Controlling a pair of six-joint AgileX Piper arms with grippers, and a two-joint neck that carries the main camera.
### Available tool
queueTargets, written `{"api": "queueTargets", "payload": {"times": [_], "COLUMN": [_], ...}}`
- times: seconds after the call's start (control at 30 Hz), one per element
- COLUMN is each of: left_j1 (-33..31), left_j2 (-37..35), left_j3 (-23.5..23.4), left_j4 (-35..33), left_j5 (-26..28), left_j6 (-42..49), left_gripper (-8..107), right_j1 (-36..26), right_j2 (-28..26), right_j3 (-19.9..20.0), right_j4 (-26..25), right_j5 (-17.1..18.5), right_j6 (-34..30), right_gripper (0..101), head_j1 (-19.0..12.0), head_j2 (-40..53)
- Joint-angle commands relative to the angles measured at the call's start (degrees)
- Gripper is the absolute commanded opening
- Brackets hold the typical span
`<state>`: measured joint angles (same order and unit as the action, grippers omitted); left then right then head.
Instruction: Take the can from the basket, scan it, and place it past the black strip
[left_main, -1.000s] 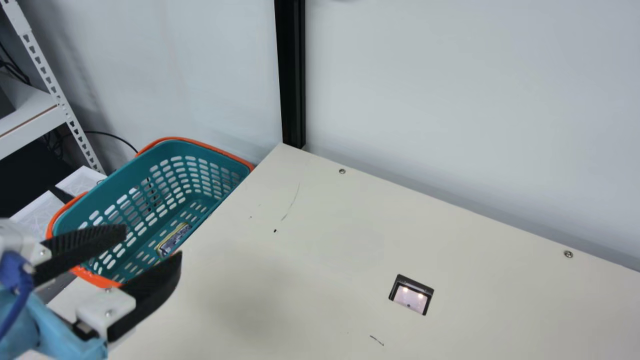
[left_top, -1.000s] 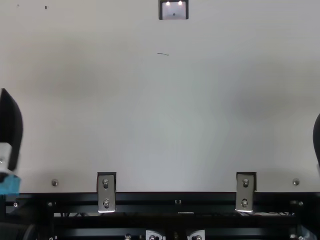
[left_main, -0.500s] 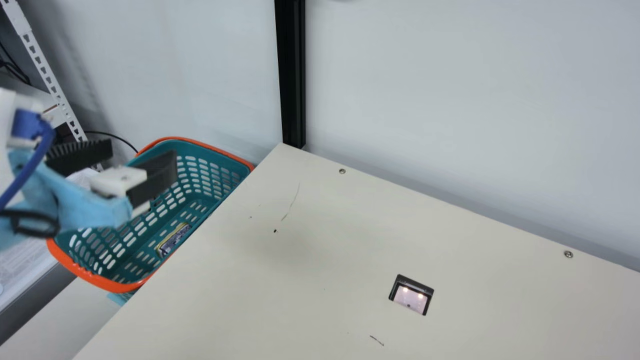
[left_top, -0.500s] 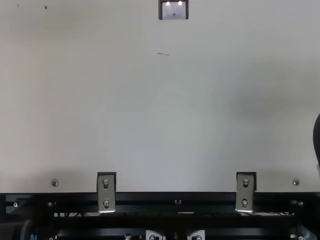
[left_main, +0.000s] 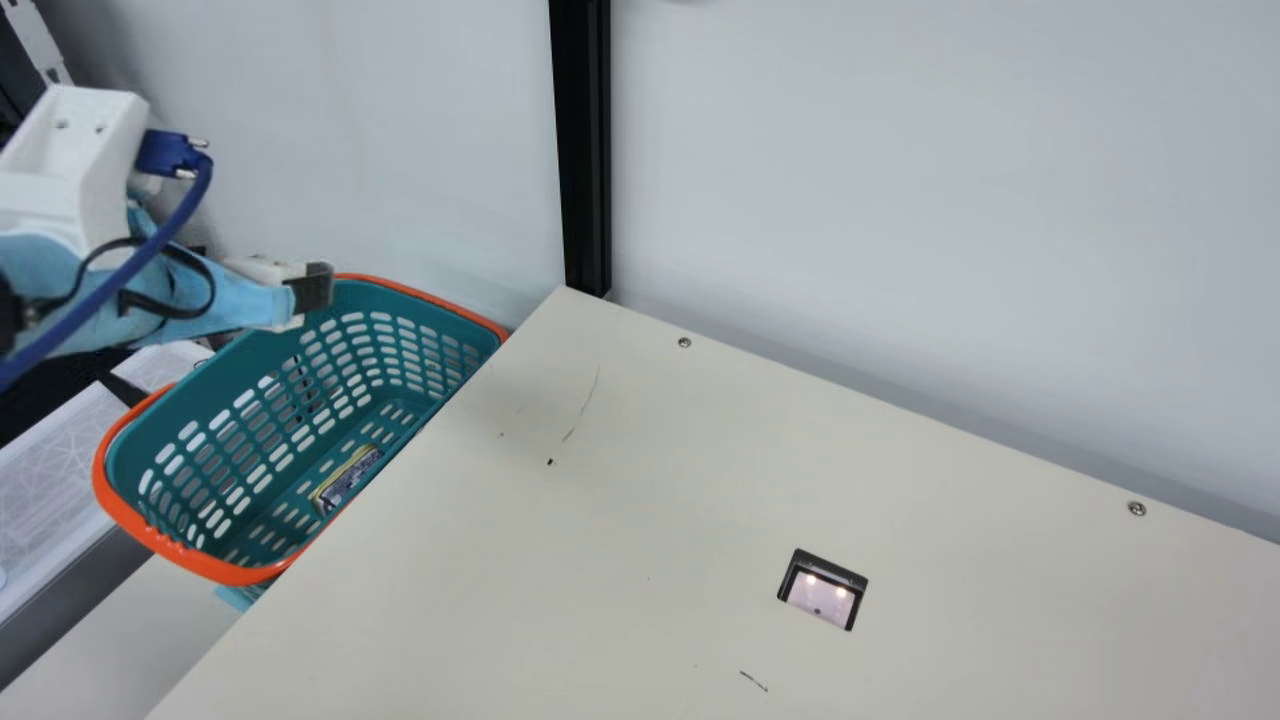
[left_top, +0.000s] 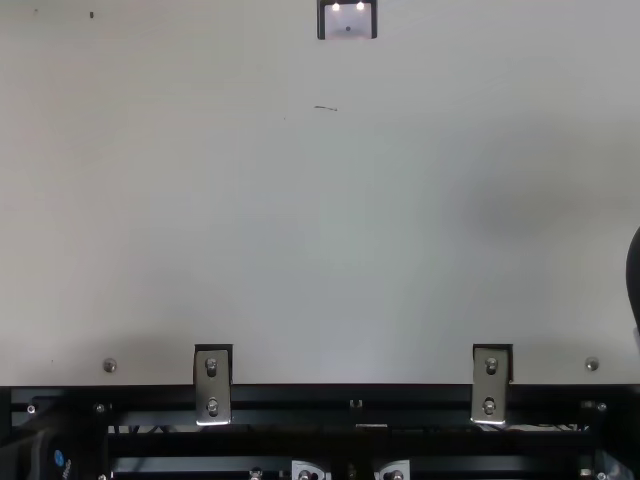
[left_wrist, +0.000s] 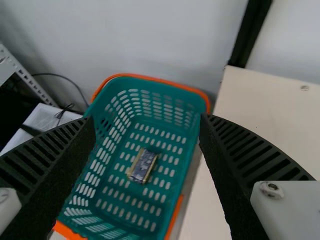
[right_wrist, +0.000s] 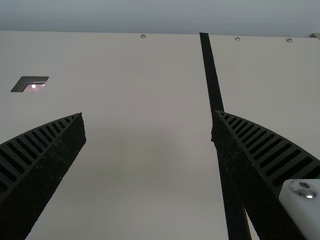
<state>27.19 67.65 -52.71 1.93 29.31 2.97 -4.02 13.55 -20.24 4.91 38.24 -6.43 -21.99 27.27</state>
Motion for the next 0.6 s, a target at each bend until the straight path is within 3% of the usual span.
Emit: {"api": "queueTargets", "payload": {"times": [0.0, 0.57], "left_j1": [1.89, 5.56], "left_j2": [4.3, 23.04], "left_j3": [-0.89, -7.51], "left_j4": [0.4, 4.93], "left_j5": [-0.15, 1.16], "left_j6": [1.89, 8.11], "left_gripper": [90, 90], "right_j1": [0.0, 0.0], "right_j2": [0.0, 0.0], "right_j3": [0.0, 0.0], "right_j4": [0.0, 0.0], "right_j5": [0.0, 0.0], "right_j6": [0.0, 0.0], "right_gripper": [101, 101], "head_j1": [-2.73, -2.73], "head_j2": [1.02, 1.02]}}
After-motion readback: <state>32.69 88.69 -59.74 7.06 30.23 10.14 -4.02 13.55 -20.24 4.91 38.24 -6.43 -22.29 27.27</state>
